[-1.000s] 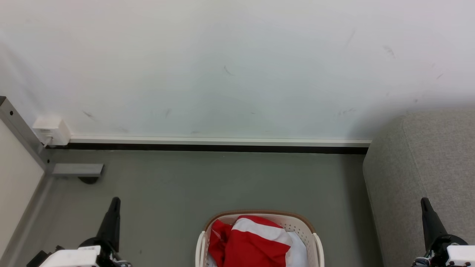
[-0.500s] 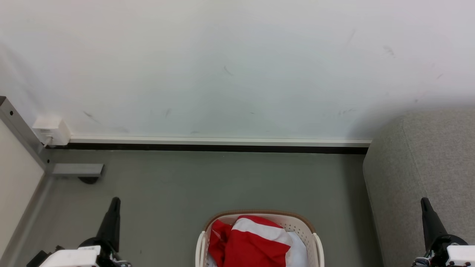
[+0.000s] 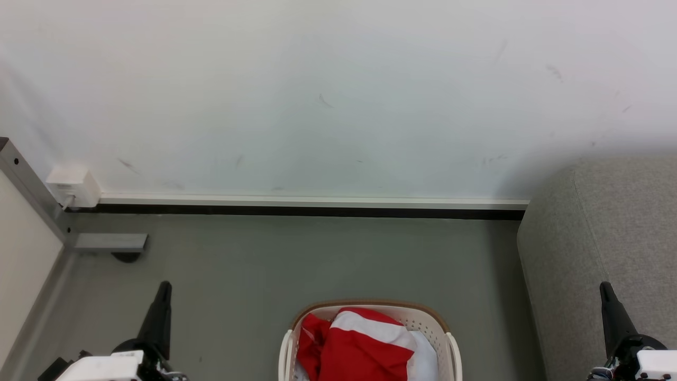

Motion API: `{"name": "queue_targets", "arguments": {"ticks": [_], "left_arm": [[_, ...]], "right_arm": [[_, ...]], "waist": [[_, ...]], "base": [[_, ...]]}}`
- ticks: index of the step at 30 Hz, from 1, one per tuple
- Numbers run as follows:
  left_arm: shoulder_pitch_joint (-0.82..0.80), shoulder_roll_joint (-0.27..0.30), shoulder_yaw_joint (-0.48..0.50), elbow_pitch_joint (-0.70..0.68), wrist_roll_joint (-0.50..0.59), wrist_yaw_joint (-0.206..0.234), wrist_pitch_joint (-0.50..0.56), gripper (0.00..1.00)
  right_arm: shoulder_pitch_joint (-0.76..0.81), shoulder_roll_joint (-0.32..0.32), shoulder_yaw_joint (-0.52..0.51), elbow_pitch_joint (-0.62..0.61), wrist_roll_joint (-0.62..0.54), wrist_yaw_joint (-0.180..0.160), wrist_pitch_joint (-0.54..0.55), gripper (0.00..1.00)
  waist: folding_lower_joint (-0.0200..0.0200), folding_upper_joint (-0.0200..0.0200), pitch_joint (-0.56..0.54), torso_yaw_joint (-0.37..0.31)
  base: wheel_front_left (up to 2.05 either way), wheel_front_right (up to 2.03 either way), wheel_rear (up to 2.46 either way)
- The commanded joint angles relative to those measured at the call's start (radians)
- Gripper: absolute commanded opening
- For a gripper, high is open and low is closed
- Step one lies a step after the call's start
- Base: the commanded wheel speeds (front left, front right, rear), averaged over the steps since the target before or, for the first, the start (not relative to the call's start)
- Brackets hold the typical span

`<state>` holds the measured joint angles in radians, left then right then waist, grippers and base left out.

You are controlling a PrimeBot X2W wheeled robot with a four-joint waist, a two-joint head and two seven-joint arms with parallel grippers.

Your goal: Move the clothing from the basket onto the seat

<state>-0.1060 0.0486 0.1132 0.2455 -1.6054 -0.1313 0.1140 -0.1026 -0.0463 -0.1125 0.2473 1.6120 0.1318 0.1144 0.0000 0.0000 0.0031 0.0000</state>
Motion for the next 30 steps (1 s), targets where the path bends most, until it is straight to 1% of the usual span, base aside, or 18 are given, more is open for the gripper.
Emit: {"name": "queue_targets", "arguments": {"ticks": [1, 30], "left_arm": [[-0.008, 0.003, 0.002, -0.001, -0.014, 0.001, 0.003, 0.0], [-0.008, 0.003, 0.001, -0.001, -0.014, 0.001, 0.003, 0.0]], "right_arm": [[-0.013, -0.008, -0.004, -0.006, 0.002, -0.002, 0.002, 0.0], [-0.013, -0.007, -0.004, -0.006, 0.002, -0.002, 0.002, 0.0]], "waist": [[0.0, 0.0, 0.0, 0.0], [0.0, 0.0, 0.0, 0.0]], "base": [[0.0, 0.0, 0.0], [0.0, 0.0, 0.0]]}}
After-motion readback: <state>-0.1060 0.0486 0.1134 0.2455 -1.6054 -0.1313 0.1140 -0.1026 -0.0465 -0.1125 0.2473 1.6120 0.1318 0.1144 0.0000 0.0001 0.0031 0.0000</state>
